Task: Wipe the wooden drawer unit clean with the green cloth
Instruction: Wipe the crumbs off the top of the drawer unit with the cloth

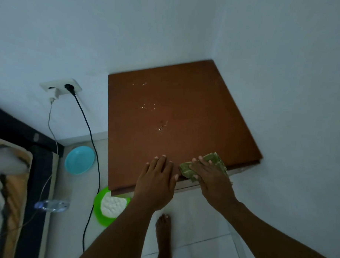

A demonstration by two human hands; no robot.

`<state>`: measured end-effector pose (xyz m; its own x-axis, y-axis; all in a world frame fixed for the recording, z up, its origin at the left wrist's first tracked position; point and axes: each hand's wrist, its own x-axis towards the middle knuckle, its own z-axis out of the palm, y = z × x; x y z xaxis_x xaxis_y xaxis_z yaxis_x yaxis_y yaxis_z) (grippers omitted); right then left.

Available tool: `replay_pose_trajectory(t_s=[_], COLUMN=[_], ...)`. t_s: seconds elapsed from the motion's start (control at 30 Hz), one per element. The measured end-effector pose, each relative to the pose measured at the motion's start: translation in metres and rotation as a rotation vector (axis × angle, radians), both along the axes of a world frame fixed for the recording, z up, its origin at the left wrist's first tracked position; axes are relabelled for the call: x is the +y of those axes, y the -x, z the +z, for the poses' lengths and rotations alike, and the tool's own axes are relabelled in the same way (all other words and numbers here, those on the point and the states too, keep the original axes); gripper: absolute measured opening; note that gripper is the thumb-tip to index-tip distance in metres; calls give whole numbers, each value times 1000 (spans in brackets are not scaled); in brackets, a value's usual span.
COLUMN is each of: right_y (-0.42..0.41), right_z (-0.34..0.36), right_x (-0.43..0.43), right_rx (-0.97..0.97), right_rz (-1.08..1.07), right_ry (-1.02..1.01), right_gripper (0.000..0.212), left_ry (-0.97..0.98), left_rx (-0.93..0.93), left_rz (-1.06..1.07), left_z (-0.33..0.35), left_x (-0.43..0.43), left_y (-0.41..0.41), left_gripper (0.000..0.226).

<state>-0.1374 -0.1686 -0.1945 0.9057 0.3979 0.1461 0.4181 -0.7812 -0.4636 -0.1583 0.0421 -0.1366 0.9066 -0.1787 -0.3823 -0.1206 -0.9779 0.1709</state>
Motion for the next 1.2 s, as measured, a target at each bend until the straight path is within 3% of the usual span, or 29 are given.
replay_pose_trajectory(t_s=[0.1,0.3,0.47,0.6,0.83,1.07,1.2], right_y=[11,-37,-125,-212,-354,-415,-396], right_z=[16,43,67,76,78,49,19], right_x=[6,32,84,128,196,229,224], right_rx=[-55,86,61,38,-50,256,173], right_rz=[0,140,203,178,118,212,236], right_ry=[17,24,77,118,222,406,484], right_gripper=[34,38,28,25,25,50,55], left_ry=[10,-26,3,32,55,122,133], left_rx=[-1,-29,-35,-7,-14,-90,-123], left_rz=[23,59,144,179,153,142,162], left_z=[1,0,-3,-8,-15,-34,-46], left_x=[5,37,77,113,162,175,174], left_y=[13,2,-40,-95,-200,-226,-221], left_gripper=[74,82,87,68,67,67,67])
